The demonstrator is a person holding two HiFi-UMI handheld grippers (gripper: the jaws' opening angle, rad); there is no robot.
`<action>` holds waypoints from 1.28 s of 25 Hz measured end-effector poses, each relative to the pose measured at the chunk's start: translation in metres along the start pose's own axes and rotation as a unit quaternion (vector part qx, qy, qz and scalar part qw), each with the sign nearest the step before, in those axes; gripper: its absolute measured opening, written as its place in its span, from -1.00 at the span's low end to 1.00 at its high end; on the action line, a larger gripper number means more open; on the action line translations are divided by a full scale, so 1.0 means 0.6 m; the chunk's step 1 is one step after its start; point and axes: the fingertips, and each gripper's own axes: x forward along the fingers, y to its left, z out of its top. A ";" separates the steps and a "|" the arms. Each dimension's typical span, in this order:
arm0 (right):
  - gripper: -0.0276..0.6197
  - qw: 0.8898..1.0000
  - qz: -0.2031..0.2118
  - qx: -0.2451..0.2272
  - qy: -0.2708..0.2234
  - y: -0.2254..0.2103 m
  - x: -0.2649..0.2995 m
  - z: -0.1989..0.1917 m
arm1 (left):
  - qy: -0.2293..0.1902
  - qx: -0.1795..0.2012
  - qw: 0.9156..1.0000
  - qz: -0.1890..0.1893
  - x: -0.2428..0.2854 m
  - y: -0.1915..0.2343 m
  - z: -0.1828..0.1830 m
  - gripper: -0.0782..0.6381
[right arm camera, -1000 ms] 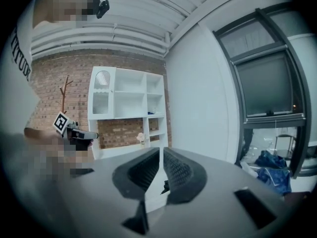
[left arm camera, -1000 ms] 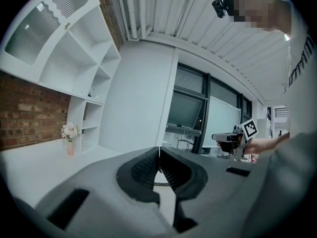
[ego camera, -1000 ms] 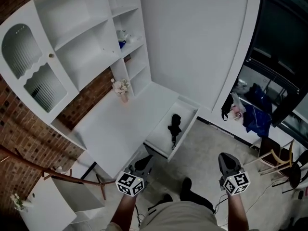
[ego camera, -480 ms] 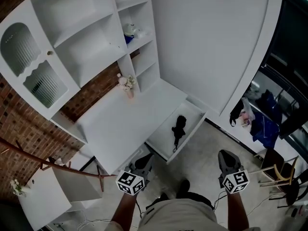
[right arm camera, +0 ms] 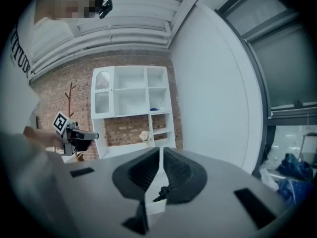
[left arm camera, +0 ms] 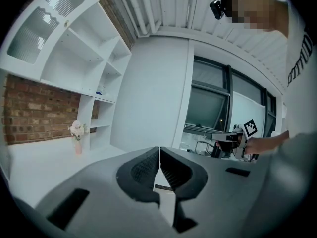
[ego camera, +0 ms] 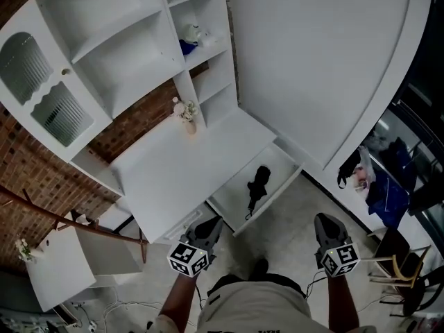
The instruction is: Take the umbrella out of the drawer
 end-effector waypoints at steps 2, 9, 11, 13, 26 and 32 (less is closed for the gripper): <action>-0.80 1.000 0.006 0.003 0.003 -0.016 0.006 -0.007 | 0.000 0.000 1.000 0.008 0.013 -0.004 -0.003 -0.71; -0.80 1.000 0.015 0.014 0.017 -0.055 0.022 -0.027 | 0.011 -0.006 1.000 0.020 0.059 -0.014 -0.011 -0.71; -0.80 0.999 0.018 0.015 0.022 -0.060 0.029 -0.033 | 0.014 -0.007 1.000 0.021 0.071 -0.012 -0.014 -0.71; -0.80 0.999 0.018 0.017 0.025 -0.063 0.035 -0.036 | 0.017 -0.008 1.000 0.022 0.082 -0.010 -0.016 -0.71; -0.80 0.998 -0.016 0.040 0.044 -0.086 0.090 -0.061 | 0.048 -0.015 0.998 0.025 0.175 0.058 -0.056 -0.71; -0.80 0.996 -0.042 0.054 0.060 -0.093 0.122 -0.080 | 0.080 -0.021 0.997 0.007 0.250 0.100 -0.113 -0.71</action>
